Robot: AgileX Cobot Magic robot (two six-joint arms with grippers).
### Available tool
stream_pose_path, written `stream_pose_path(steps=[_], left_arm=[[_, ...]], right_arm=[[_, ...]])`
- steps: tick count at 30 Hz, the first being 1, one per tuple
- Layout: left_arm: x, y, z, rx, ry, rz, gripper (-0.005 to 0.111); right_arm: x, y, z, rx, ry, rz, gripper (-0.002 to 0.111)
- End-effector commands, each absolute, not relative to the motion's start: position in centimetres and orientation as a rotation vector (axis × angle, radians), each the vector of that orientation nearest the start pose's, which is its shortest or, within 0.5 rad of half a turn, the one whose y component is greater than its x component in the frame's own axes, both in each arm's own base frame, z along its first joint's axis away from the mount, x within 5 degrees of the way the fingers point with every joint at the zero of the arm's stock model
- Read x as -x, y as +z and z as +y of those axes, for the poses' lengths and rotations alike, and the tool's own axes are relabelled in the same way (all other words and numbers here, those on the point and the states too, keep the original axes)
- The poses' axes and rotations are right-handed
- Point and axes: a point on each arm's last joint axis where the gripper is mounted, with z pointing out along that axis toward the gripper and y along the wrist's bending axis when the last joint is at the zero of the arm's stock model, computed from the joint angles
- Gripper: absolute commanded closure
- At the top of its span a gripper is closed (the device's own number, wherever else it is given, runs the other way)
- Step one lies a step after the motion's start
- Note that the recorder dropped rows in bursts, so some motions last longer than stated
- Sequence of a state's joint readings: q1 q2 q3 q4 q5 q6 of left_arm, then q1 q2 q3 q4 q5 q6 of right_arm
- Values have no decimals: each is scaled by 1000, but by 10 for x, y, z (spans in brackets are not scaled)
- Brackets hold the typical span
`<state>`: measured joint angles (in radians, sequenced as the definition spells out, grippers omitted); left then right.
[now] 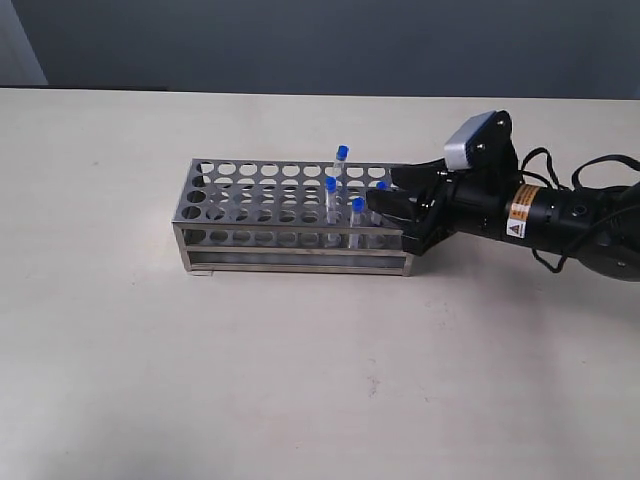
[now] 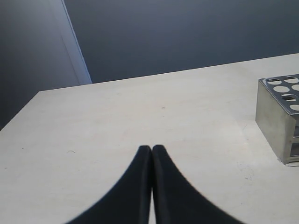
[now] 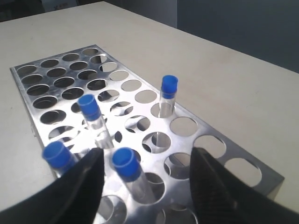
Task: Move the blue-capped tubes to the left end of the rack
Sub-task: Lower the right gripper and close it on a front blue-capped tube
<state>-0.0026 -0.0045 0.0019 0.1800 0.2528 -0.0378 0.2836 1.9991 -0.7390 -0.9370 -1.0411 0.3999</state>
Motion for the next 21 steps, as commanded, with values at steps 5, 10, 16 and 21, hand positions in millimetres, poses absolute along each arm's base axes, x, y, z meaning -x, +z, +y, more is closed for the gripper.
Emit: stream_pose_path(steps=[5,10,16,21], left_arm=[[-55,192,3,-90,126,1719,106],[-55,192,3,-90,126,1719,106],[-55,192,3,-90,126,1719,106],[-55,192,3,-90,126,1719,106]], right_arm=[[-294,114,170,992,772,1690,55],[-297,114,169,947,754,1708,55],[-297,114,169,947,754,1708,83],[-296,114,169,949,754,1707,94]])
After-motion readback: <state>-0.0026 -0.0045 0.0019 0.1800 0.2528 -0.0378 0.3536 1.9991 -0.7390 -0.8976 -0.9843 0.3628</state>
